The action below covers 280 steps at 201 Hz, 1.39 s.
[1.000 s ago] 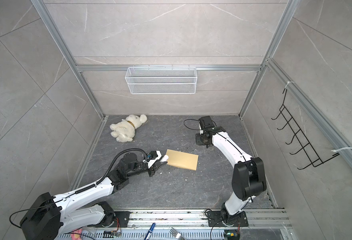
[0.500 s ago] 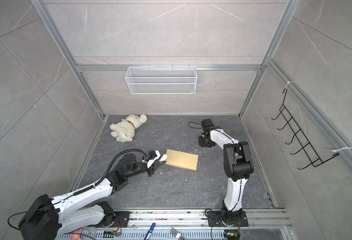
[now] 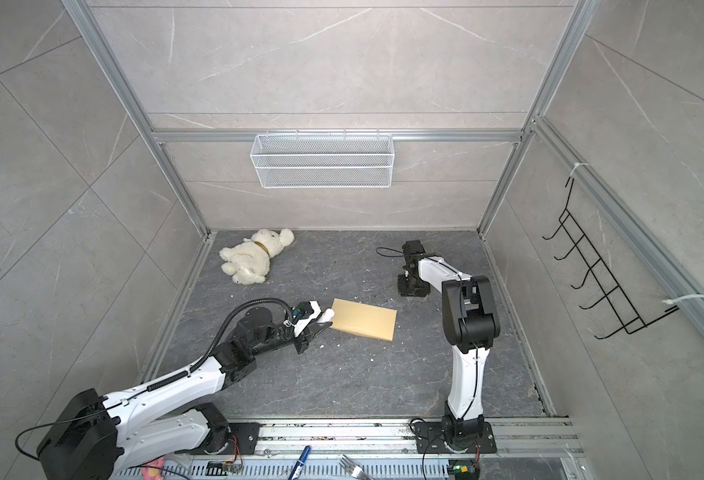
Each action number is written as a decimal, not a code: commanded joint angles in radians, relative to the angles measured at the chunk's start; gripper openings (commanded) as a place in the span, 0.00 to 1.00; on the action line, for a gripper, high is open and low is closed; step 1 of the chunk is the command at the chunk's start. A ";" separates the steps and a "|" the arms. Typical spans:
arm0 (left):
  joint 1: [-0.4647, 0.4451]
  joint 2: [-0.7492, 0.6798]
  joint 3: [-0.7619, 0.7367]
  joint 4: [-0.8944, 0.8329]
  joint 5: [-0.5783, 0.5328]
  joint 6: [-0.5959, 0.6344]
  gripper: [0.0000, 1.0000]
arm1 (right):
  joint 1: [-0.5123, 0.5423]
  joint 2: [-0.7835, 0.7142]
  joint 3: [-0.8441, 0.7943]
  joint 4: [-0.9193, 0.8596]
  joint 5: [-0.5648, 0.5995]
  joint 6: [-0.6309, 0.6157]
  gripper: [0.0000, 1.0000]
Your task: Place the letter into the envelope and seal it
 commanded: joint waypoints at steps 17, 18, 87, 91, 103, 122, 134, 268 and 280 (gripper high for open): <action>0.003 -0.008 -0.002 0.052 -0.022 -0.035 0.00 | -0.001 -0.004 0.028 -0.033 -0.009 -0.009 0.55; 0.003 -0.009 -0.002 0.053 -0.023 -0.036 0.00 | -0.001 -0.006 0.028 -0.034 -0.010 -0.009 0.56; 0.003 0.025 0.022 0.195 -0.239 -0.381 0.00 | 0.000 -0.368 -0.149 0.080 -0.189 0.006 0.72; 0.003 0.027 0.030 0.192 -0.258 -0.410 0.00 | 0.000 -0.402 -0.171 0.099 -0.213 0.009 0.73; 0.002 0.028 0.058 0.166 -0.315 -0.503 0.00 | 0.003 -0.511 -0.237 0.163 -0.298 0.021 0.73; 0.003 0.017 0.094 0.130 -0.390 -0.621 0.00 | 0.015 -0.674 -0.335 0.268 -0.418 0.049 0.74; 0.003 0.005 0.108 0.122 -0.431 -0.698 0.00 | 0.028 -0.763 -0.392 0.333 -0.485 0.068 0.74; -0.017 0.014 0.225 -0.013 -0.588 -1.290 0.00 | 0.830 -0.914 -0.680 0.925 0.262 -0.159 0.66; -0.022 0.015 0.232 -0.030 -0.591 -1.297 0.00 | 0.876 -0.864 -0.661 0.960 0.331 -0.208 0.65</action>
